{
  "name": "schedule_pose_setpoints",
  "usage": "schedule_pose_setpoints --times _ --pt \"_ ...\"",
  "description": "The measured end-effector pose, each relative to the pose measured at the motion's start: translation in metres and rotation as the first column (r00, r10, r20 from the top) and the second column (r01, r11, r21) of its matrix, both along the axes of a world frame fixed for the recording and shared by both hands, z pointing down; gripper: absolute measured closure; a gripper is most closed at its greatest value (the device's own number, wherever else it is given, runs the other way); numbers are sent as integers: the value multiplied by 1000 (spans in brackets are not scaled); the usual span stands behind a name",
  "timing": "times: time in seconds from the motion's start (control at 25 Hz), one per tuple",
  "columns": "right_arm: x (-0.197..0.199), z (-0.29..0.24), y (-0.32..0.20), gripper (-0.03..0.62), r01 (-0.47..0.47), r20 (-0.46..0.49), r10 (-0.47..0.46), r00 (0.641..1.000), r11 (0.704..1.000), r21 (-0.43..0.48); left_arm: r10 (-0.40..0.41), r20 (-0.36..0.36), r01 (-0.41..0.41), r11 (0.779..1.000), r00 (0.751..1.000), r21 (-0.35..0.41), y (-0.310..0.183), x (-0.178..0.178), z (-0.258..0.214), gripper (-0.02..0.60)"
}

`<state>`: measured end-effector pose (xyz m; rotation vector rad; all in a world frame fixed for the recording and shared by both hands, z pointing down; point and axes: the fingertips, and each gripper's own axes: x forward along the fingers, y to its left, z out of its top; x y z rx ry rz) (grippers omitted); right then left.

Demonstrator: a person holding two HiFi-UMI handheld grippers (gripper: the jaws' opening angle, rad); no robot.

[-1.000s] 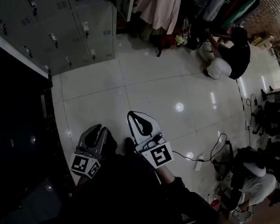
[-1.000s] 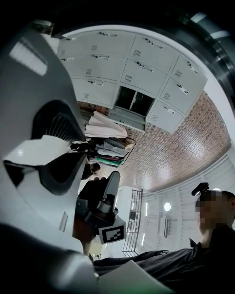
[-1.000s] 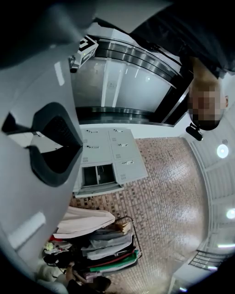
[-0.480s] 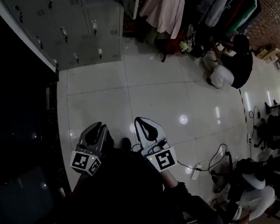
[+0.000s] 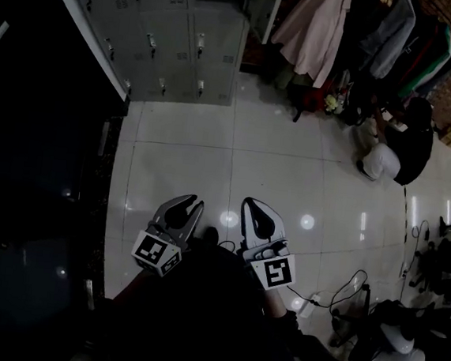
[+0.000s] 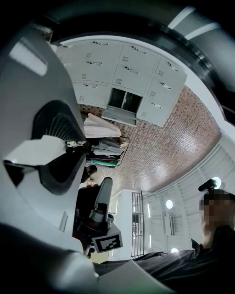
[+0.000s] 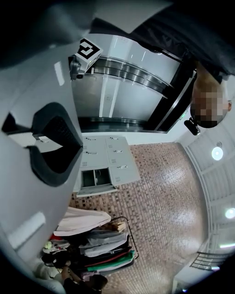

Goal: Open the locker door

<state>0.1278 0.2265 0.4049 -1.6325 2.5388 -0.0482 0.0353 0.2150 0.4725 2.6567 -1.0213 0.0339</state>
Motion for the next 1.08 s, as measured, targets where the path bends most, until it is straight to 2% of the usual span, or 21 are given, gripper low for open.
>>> schedule_pose_setpoints --times 0.56,0.84,1.08 --pt "-16 3 7 592 82 -19 -82 996 997 3 -71 1 71 997 997 19 12 -15 -4 489" --pt "-19 1 8 592 89 -30 -89 996 996 12 -68 0 68 997 998 29 12 -16 -7 489" --pt "-8 1 7 592 72 -22 -72 997 997 14 -46 0 46 998 999 35 10 -2 -7 489"
